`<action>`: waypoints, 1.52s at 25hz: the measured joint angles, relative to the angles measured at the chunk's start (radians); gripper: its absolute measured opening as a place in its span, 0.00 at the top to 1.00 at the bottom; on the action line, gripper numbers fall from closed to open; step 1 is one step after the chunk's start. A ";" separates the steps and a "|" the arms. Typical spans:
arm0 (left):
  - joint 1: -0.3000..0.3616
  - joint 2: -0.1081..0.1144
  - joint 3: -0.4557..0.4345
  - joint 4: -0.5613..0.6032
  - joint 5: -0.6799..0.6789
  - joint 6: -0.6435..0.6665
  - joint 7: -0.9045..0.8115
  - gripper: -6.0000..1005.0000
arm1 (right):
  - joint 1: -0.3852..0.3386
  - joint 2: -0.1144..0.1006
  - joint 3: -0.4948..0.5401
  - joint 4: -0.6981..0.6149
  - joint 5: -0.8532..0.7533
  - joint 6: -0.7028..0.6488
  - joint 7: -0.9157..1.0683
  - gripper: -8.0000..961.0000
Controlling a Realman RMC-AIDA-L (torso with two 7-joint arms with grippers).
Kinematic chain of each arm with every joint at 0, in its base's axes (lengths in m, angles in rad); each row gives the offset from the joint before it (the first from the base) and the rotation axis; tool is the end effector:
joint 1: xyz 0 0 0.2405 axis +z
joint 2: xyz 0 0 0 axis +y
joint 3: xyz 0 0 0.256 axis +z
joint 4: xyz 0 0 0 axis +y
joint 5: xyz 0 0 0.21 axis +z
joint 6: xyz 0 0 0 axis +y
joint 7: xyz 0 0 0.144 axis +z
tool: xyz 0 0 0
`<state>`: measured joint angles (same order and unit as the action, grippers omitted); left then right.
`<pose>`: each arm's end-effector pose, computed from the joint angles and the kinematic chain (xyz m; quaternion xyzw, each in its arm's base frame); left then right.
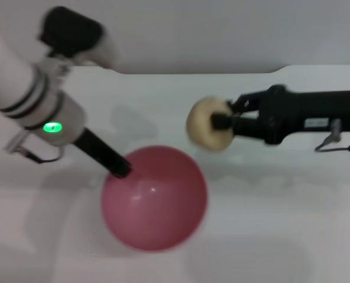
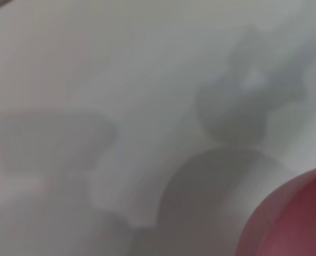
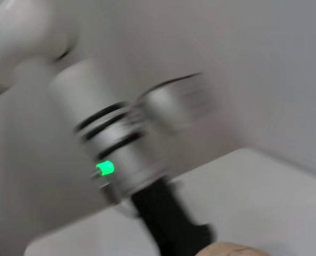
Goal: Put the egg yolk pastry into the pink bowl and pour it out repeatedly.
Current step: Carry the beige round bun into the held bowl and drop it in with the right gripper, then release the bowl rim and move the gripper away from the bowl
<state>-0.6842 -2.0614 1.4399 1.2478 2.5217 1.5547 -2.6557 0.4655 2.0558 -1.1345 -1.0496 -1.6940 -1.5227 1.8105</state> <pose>-0.1648 0.3585 -0.0185 -0.9104 -0.3496 0.1751 0.1354 0.1775 0.3386 0.0162 -0.9435 0.2029 0.2544 0.0622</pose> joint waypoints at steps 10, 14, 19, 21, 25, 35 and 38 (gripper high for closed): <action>-0.099 -0.009 0.123 -0.042 -0.006 -0.039 -0.032 1.00 | 0.137 0.016 -0.243 -0.008 -0.260 0.071 0.145 0.76; -0.103 -0.010 0.123 -0.042 -0.008 -0.040 -0.032 1.00 | 0.164 0.015 -0.294 -0.016 -0.297 0.094 0.196 0.72; -0.104 -0.009 0.122 -0.042 -0.002 -0.040 -0.033 1.00 | 0.159 0.015 -0.279 -0.045 -0.306 0.079 0.215 0.59; -0.103 -0.009 0.121 -0.043 -0.001 -0.041 -0.033 1.00 | 0.148 0.015 -0.253 -0.066 -0.306 0.074 0.231 0.54; -0.104 -0.010 0.153 -0.046 -0.006 -0.055 -0.034 0.99 | 0.112 0.017 -0.146 -0.095 -0.288 0.069 0.247 0.49; -0.099 -0.016 0.317 -0.094 -0.011 -0.194 -0.072 0.99 | 0.018 0.019 0.182 -0.102 -0.256 0.046 0.258 0.50; -0.100 -0.016 0.328 -0.095 -0.011 -0.206 -0.096 0.98 | 0.004 0.020 0.229 -0.100 -0.256 0.044 0.258 0.50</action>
<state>-0.7839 -2.0771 1.7678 1.1529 2.5107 1.3488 -2.7514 0.4692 2.0761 -0.9058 -1.1494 -1.9497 -1.4783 2.0680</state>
